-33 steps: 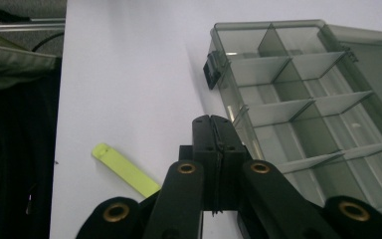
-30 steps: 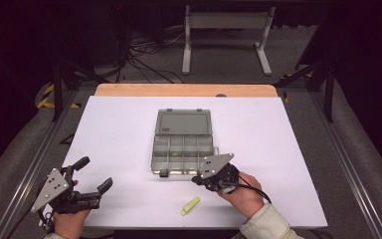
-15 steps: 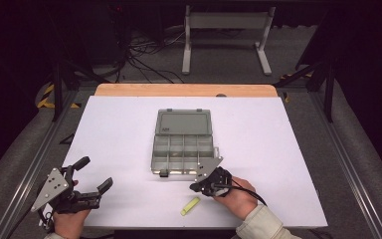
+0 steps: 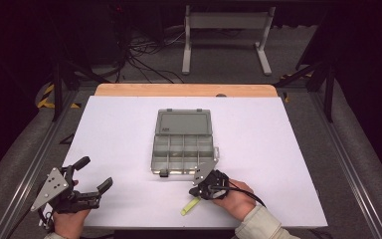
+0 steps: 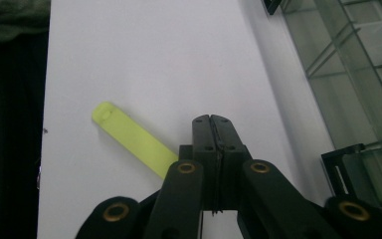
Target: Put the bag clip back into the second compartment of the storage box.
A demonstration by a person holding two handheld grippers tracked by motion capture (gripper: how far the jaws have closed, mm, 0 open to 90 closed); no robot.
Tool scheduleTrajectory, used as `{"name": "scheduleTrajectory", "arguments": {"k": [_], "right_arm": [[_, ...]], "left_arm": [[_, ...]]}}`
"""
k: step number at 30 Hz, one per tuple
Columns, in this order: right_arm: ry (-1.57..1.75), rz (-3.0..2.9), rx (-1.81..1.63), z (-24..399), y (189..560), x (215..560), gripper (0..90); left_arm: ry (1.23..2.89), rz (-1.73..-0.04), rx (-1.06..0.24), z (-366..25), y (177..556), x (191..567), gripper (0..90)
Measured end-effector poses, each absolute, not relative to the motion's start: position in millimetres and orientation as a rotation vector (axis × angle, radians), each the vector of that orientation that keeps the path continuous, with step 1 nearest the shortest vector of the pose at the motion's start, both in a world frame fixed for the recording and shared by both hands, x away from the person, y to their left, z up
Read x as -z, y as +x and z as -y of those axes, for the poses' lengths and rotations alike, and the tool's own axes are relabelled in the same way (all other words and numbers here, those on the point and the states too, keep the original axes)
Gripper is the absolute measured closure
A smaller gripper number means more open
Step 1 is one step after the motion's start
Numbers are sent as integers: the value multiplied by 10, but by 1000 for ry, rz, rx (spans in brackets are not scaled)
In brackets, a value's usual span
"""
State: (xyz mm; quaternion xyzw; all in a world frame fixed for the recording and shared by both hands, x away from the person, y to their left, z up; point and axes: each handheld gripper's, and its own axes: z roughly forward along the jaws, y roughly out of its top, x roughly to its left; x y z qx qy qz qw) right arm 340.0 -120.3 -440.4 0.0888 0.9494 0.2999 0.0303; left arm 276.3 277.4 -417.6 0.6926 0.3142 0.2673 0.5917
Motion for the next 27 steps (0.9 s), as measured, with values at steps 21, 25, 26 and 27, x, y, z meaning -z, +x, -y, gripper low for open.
{"name": "scheduleTrajectory", "arguments": {"k": [21, 25, 26, 27], "right_arm": [[276, -2982, -877, 1300, 3203, 4398, 900], [276, -2987, -878, 1318, 3177, 4395, 900], [278, -2991, -877, 1322, 3168, 4396, 900], [275, -2992, -880, 1324, 3163, 4400, 900]], "left_arm": [[1608, -734, -620, -2767, 2763, 4176, 25], [1606, -735, -619, -2771, 2763, 4177, 25], [1607, -734, -619, -2772, 2764, 4177, 25], [1608, -732, -619, -2772, 2765, 4177, 25]]}}
